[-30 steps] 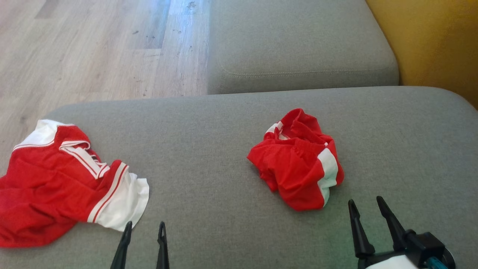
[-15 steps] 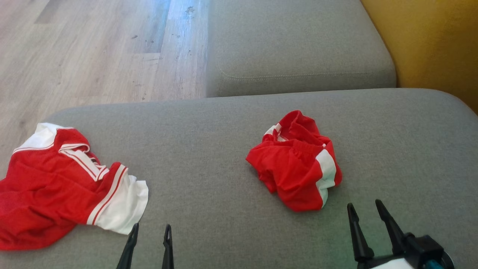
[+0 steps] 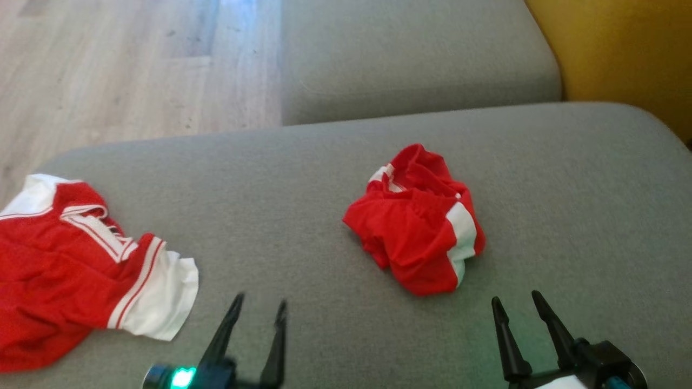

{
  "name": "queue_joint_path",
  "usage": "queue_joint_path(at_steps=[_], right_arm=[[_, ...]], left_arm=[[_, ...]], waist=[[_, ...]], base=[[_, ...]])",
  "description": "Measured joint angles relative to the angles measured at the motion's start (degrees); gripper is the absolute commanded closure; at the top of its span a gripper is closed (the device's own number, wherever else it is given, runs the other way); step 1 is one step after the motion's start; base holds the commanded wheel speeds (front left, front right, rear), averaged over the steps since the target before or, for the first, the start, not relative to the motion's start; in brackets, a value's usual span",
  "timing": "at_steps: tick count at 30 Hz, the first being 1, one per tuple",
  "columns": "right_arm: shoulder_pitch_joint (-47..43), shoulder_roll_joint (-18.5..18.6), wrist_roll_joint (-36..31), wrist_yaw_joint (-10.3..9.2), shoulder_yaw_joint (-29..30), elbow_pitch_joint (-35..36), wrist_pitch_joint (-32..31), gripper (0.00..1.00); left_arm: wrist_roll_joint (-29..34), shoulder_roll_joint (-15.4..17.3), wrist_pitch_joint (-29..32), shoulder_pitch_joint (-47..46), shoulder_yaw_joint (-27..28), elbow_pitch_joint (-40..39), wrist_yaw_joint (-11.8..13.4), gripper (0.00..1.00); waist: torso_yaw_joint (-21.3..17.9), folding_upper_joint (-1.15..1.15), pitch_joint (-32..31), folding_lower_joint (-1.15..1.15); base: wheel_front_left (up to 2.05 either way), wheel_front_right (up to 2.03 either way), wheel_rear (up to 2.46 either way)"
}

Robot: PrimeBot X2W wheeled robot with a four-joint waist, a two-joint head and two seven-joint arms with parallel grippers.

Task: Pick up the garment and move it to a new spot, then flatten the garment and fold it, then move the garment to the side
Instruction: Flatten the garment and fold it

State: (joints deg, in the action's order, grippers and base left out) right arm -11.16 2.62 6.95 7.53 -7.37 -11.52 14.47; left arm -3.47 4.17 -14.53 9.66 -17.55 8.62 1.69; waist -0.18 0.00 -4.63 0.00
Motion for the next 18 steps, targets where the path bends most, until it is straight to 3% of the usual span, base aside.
queue_joint_path(at_steps=[7, 12, 18], right_arm=[[2.0, 0.0, -0.5, 0.0, -1.7, -0.1, 0.0, 0.0], [5.8, 0.1, -0.5, 0.0, -1.9, 0.1, 0.0, 0.0], [8.6, 0.1, -0.5, 0.0, -3.3, 0.5, 0.0, 0.0]], left_arm=[[4.8, -0.7, 1.2, -18.5, -7.7, 10.6, -2.6, 0.0], [7.0, -1.2, 7.3, -34.1, -13.3, 16.2, -6.5, 0.0], [9.8, -1.4, 16.1, -46.8, -22.1, 22.5, -8.7, 0.0]], waist=[[-3.5, 0.0, 4.5, 0.0], [-5.8, 0.0, 9.4, 0.02], [-8.7, 0.0, 14.6, 0.02]], base=[[0.0, 0.0, 0.0], [0.0, 0.0, 0.0], [0.0, 0.0, 0.0]])
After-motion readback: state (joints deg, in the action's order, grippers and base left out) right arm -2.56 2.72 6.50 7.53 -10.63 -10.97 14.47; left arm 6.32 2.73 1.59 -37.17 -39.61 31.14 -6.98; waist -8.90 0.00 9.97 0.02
